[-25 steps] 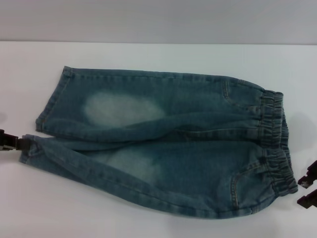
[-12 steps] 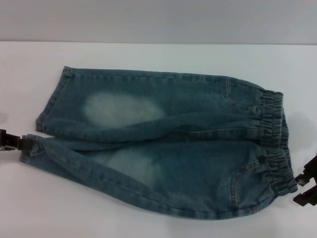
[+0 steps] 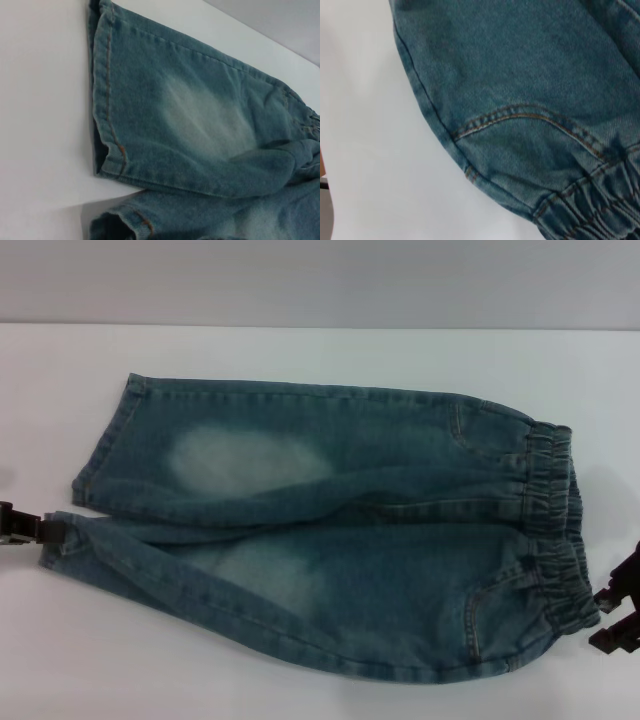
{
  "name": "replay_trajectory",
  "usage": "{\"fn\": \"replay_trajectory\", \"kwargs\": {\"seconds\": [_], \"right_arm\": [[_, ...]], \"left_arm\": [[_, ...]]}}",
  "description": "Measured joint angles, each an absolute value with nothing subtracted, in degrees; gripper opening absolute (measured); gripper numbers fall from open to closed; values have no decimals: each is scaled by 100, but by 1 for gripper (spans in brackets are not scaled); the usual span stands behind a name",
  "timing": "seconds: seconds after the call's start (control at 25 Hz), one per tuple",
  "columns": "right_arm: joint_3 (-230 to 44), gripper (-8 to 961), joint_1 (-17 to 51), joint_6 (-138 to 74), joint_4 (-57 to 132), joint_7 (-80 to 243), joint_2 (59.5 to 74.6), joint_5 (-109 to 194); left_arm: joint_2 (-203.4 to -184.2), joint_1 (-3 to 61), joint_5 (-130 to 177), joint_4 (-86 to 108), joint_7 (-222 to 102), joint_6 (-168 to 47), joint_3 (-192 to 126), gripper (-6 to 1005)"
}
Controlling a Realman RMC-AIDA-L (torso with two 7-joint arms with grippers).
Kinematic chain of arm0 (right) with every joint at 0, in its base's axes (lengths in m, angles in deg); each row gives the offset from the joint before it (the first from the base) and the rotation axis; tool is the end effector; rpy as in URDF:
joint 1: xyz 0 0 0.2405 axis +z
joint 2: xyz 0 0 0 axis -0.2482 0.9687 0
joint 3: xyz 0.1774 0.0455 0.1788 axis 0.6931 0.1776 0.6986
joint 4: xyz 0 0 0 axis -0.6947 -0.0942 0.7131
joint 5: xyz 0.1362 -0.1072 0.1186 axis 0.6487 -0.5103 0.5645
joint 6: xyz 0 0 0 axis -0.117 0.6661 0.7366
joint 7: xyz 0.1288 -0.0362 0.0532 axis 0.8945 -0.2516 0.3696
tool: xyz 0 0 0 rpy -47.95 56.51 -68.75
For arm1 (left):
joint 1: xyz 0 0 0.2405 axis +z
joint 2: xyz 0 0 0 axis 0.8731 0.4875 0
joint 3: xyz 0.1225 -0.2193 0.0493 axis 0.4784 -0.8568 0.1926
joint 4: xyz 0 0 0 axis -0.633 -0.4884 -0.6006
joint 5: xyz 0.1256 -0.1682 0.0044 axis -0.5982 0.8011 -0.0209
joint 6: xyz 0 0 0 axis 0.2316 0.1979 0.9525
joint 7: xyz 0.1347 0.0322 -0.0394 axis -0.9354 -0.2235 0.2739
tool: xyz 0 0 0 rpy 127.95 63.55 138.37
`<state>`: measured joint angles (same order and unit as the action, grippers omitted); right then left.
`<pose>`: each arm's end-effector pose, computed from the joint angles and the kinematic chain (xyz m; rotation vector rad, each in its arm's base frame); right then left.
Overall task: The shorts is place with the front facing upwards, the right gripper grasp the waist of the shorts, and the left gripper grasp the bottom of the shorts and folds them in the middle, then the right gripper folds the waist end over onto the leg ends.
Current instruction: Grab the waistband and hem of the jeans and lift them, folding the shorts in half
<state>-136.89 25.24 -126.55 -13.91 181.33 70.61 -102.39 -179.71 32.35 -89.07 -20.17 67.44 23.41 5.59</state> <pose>0.2684 0.3333 0.0389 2.9691 -0.7314 0.6689 -0.3457 0.3190 0.1021 -2.3053 -1.7938 -0.2970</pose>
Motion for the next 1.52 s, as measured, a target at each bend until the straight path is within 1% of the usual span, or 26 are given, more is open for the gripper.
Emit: {"fn": "replay_trajectory", "kwargs": {"seconds": [0.2, 0.48, 0.68, 0.92, 1.08, 1.28, 1.52], "right_arm": [[-13643, 503, 2501, -12637, -1396, 18014, 7121, -10122], [-13632, 504, 2487, -12643, -1397, 17929, 7121, -10001], [-13678, 467, 2469, -12676, -1430, 17847, 7105, -9996], [-13677, 244, 2464, -12639, -1438, 17844, 7064, -9999], [-13638, 24, 2437, -12648, -1444, 17742, 7060, -10001], [-13550, 14, 2374, -12652, -1481, 17687, 7059, -9976], [-12844, 1, 2098, -12634, -1769, 17561, 7048, -9197]], "left_arm": [[-17970, 3235, -8907, -2017, 6744, 2341, 559, 16], [-17977, 3235, -8907, -2017, 6744, 2342, 559, 17], [-17979, 3235, -8904, -2017, 6742, 2341, 559, 18], [-17980, 3253, -8885, -2017, 6739, 2302, 559, 19], [-17980, 3250, -8877, -2017, 6738, 2291, 559, 20], [-17984, 3235, -8871, -2017, 6736, 2280, 435, 21], [-17986, 3214, -8871, -2017, 6756, 2234, -20, 23]]}}
